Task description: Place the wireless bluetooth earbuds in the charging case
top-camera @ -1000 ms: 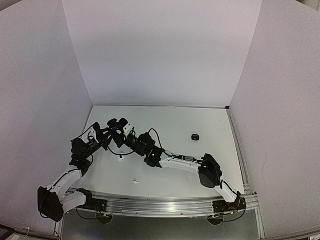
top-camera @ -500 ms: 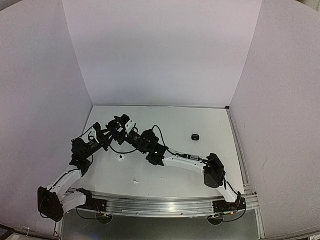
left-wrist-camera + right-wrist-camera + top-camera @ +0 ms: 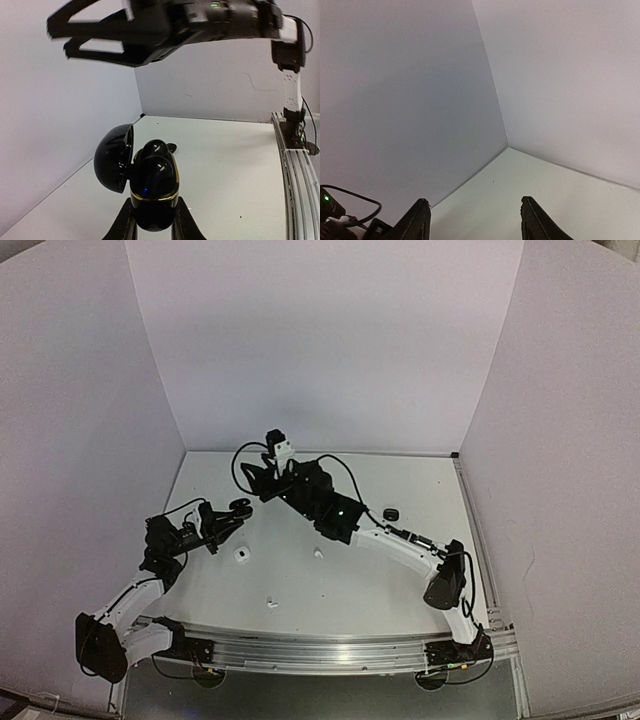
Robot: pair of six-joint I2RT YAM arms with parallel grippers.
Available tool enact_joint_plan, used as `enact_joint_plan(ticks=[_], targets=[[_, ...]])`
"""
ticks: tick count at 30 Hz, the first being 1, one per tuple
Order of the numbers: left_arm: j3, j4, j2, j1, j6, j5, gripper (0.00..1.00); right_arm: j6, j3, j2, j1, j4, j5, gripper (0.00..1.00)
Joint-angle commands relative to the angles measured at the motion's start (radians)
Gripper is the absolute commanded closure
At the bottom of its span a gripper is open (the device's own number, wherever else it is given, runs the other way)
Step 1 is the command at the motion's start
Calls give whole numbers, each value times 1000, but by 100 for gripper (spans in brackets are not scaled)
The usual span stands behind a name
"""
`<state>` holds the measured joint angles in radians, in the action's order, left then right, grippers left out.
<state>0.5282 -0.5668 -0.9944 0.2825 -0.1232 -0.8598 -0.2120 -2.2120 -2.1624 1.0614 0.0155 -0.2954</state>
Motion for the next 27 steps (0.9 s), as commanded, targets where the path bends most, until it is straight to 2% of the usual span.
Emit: enact_joint_plan(ticks=[1, 4, 7, 12, 24, 27], targets=[[10, 78, -7, 4, -204, -172, 100, -178, 11, 35, -25, -301, 72, 44], [32, 161, -11, 4, -287, -193, 100, -180, 13, 23, -26, -340, 173, 44], [52, 191, -25, 4, -288, -178, 100, -179, 26, 21, -25, -356, 264, 44], [76, 180, -60, 4, -207, -133, 100, -132, 59, 44, -12, -357, 388, 41], [82, 165, -78, 5, -100, -93, 100, -61, 174, 166, 0, -365, 436, 39], [84, 108, -91, 3, 45, -116, 100, -45, 172, 189, -18, -365, 486, 34]])
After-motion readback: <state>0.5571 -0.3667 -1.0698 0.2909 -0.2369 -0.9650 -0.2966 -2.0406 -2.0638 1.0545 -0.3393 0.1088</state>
